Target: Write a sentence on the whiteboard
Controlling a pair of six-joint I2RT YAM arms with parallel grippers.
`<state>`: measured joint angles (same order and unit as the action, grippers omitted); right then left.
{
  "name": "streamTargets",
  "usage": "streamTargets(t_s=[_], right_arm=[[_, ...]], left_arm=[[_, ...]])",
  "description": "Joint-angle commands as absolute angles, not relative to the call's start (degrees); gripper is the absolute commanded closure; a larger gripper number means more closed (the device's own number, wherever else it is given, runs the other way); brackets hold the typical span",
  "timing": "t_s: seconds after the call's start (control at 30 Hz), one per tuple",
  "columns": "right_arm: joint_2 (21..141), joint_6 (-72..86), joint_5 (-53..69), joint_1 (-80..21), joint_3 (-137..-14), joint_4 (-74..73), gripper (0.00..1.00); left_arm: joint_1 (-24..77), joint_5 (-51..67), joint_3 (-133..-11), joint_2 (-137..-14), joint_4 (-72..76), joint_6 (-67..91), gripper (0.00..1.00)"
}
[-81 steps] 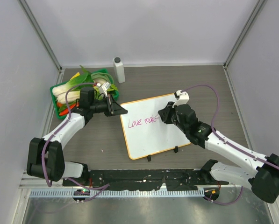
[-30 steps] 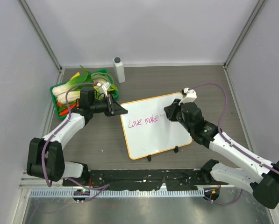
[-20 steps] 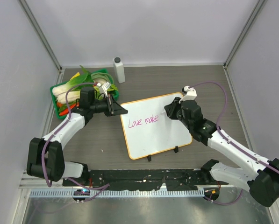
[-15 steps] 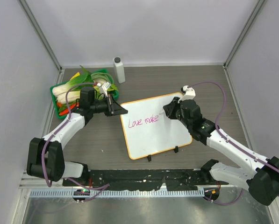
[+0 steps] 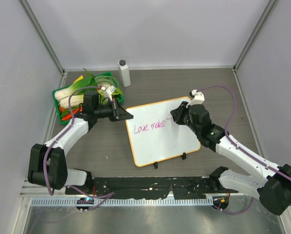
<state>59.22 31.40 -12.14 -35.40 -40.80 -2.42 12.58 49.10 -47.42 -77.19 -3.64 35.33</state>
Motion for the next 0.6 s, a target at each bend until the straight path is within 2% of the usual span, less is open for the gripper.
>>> streamTargets(t_s=[0.0, 0.57], right_arm=[[57.04, 31.82, -12.74, -35.07, -40.26, -2.02, 0.99], [58.53, 31.64, -10.11, -35.07, -39.37, -0.35, 0.98]], left_arm=[[13.18, 40.87, -46.84, -78.4, -8.7, 29.97, 1.0], [13.18, 40.78, -46.85, -78.31, -8.79, 29.88, 1.0]])
